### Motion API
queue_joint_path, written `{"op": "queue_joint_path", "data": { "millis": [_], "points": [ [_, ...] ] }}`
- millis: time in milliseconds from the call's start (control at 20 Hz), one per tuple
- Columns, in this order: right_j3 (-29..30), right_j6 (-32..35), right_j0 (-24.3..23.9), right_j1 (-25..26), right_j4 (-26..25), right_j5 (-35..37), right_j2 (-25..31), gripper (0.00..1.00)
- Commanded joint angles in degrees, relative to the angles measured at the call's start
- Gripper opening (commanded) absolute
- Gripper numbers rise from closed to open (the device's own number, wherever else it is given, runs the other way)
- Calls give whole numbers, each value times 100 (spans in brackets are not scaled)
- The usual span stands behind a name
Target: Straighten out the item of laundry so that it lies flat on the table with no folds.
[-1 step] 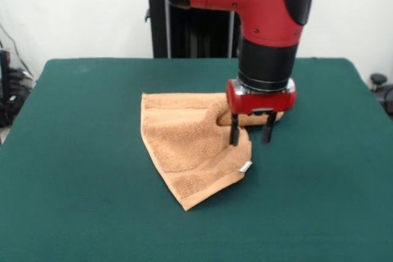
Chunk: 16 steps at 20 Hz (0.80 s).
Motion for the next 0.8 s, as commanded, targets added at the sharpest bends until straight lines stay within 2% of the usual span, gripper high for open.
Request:
{"op": "queue_joint_path", "data": {
  "millis": [50,350,800],
  "points": [
    [49,1512,372,574,305,-339,14,100],
    [18,1497,432,745,385,-354,-125,100],
    [-54,1401,730,778,417,173,-541,100]
  ]
}}
